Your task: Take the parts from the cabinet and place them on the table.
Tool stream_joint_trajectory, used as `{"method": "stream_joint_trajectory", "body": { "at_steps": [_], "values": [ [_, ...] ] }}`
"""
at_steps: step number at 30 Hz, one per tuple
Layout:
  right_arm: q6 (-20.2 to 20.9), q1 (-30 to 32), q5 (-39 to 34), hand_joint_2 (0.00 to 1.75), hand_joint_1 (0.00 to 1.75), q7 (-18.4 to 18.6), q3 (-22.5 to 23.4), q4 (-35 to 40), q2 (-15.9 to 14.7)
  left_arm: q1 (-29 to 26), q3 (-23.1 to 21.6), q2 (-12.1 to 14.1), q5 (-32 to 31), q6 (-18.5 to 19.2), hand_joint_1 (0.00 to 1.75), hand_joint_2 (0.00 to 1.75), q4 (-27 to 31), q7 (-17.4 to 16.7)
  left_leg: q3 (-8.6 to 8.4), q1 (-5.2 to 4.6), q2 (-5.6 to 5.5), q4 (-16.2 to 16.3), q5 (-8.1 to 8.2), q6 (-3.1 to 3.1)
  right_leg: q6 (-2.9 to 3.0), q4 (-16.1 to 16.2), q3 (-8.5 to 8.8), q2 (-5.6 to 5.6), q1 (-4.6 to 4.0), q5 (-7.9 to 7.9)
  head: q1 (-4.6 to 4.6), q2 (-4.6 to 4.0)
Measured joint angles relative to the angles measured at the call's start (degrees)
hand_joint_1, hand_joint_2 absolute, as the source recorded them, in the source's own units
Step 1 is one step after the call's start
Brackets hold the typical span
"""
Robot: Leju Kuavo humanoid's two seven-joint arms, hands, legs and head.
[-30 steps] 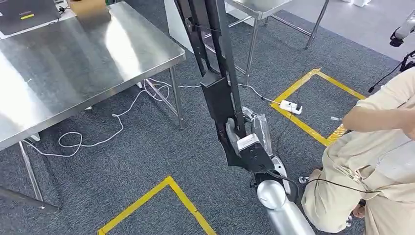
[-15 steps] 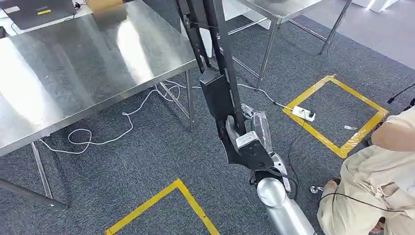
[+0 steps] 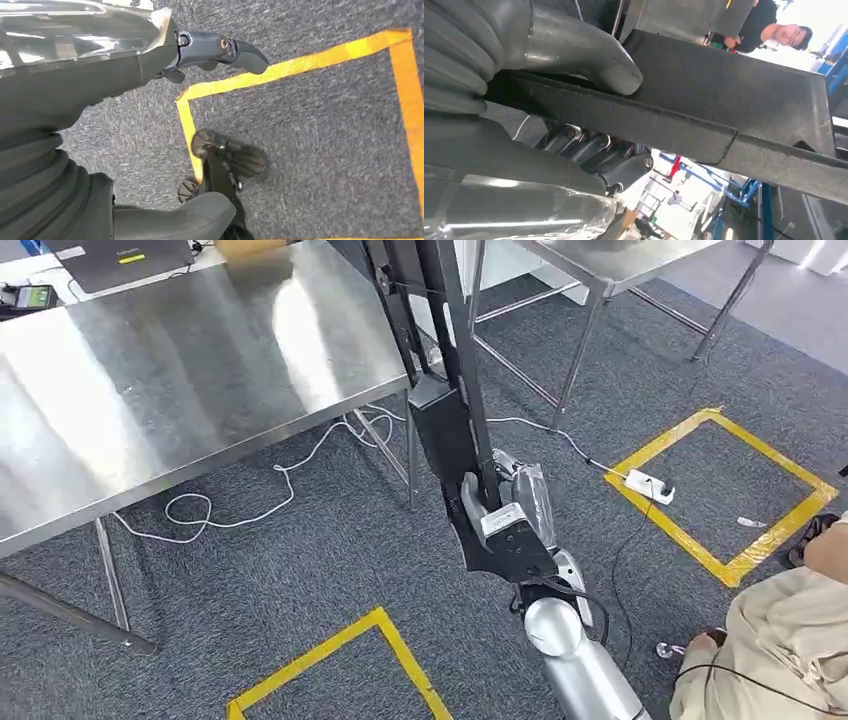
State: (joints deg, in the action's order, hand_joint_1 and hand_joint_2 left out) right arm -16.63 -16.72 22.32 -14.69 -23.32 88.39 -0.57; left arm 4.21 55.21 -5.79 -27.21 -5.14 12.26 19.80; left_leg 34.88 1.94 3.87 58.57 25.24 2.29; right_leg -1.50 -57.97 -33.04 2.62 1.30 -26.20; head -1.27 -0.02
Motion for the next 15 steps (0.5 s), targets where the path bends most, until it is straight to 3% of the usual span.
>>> {"method": "stream_joint_trajectory", "body": {
  "at_steps": [1, 2, 4, 5, 6, 7, 8, 9, 10, 11, 13, 14, 15],
  "values": [
    [0.0, 0.0, 0.0, 1.75, 1.75, 0.0, 0.0, 0.0, -0.1, 0.1, 0.0, 0.1, 0.0, 0.1, 0.00, 1.75, 0.0, 0.0, 0.14, -0.02, -1.11, 0.2, -0.08, -1.09, -0.31, 0.2, 0.08, 0.31, 0.14, -0.04, 0.31, 0.02],
    [-0.1, 0.1, 0.0, 1.75, 1.75, 0.0, 0.0, 0.0, -0.1, 0.1, 0.0, 0.1, 0.0, 0.1, 0.00, 1.75, 0.0, 0.0, 0.32, -0.35, -1.37, 0.2, 0.09, -1.56, -0.63, 0.5, 0.42, 0.82, 0.03, -0.11, 0.72, 0.02],
    [-0.3, 0.2, 0.0, 1.75, 1.75, 0.0, 0.0, 0.1, -0.1, 0.0, 0.0, 0.1, 0.0, 0.1, 0.00, 1.75, 0.0, 0.0, 0.01, -0.91, -2.59, -0.3, -0.35, -2.88, -1.80, 0.7, 0.70, 1.92, -0.30, -0.26, 0.63, 0.02],
    [-0.4, 0.2, 0.1, 1.75, 1.75, 0.0, 0.0, 0.2, -0.1, 0.0, 0.0, 0.0, -0.1, 0.1, 0.00, 1.75, 0.0, 0.0, -0.23, -0.70, -2.91, -0.6, -0.63, -3.43, -1.82, -0.4, 0.12, 0.86, 0.35, -0.87, 0.70, 0.00],
    [-0.7, 0.3, 0.2, 1.75, 1.75, 0.1, -0.1, 0.3, -0.1, 0.0, 0.0, 0.0, -0.2, 0.2, 0.00, 1.75, 0.0, -0.1, -0.23, -0.69, -3.32, -0.7, -0.62, -3.99, -1.41, -2.8, -0.93, -0.48, 0.34, -2.36, 0.85, 0.02],
    [-1.0, 0.3, 0.4, 1.75, 1.75, 0.1, -0.1, 0.3, -0.2, 0.0, 0.0, 0.0, -0.4, 0.2, 0.00, 1.75, 0.0, -0.1, -0.20, -0.73, -3.72, -0.7, -0.67, -4.53, -0.87, -7.3, -3.05, -1.27, 0.37, -4.45, 1.03, 0.00],
    [-1.0, 0.4, 0.4, 1.75, 1.75, 0.2, -0.1, 0.3, -0.4, 0.1, 0.0, 0.0, -0.5, 0.3, 0.00, 1.75, 0.0, -0.1, -0.21, -0.82, -4.36, -0.7, -0.62, -4.62, -0.56, -12.2, -5.45, -1.75, 0.37, -6.26, 1.05, 0.00],
    [-1.1, 0.7, 0.6, 1.75, 1.75, 0.3, -0.1, 0.3, -0.5, 0.1, 0.0, 0.0, -0.5, 0.3, 0.00, 1.75, 0.0, -0.1, -0.21, -0.93, -5.00, -0.7, -0.56, -4.71, -0.57, -16.3, -7.70, -2.00, 0.29, -7.55, 1.05, 0.00],
    [-1.1, 1.0, 0.7, 1.75, 1.75, 0.5, -0.1, 0.3, -0.7, 0.1, 0.0, 0.0, -0.6, 0.3, 0.00, 1.75, 0.0, -0.1, -0.24, -1.06, -5.73, -0.7, -0.55, -4.73, -0.88, -18.0, -8.75, -2.26, 0.13, -7.62, 1.07, 0.00],
    [-1.1, 1.2, 0.7, 1.75, 1.75, 0.5, 0.0, 0.3, -0.8, 0.1, 0.0, 0.0, -0.7, 0.3, 0.00, 1.75, 0.0, -0.1, -0.28, -1.19, -6.44, -0.6, -0.54, -4.73, -1.22, -16.6, -8.37, -2.41, 0.03, -6.66, 1.01, 0.00],
    [-1.2, 1.2, 0.7, 1.75, 1.75, 0.5, 0.0, 0.5, -0.9, 0.1, 0.0, 0.0, -0.9, 0.5, 0.00, 1.75, 0.0, -0.1, -0.45, -1.32, -7.81, -0.6, -0.51, -4.69, -1.87, -7.7, -4.33, -2.97, -0.10, -2.58, 1.05, 0.02],
    [-1.2, 1.2, 0.7, 1.75, 1.75, 0.5, 0.0, 0.6, -0.9, 0.1, 0.0, 0.0, -1.0, 0.5, 0.00, 1.75, 0.0, -0.1, -0.51, -1.31, -8.42, -0.6, -0.46, -4.59, -1.88, -2.4, -1.77, -4.31, -0.10, -0.66, 1.07, 0.00],
    [-1.2, 1.2, 0.7, 1.75, 1.75, 0.5, 0.0, 0.7, -0.9, 0.1, 0.0, -0.1, -1.0, 0.5, 0.00, 1.75, 0.0, -0.1, -0.38, -1.74, -8.94, -0.4, -0.33, -4.34, -1.38, 0.0, -0.86, -5.78, -0.35, -0.14, 1.03, 0.00]
  ]
}}
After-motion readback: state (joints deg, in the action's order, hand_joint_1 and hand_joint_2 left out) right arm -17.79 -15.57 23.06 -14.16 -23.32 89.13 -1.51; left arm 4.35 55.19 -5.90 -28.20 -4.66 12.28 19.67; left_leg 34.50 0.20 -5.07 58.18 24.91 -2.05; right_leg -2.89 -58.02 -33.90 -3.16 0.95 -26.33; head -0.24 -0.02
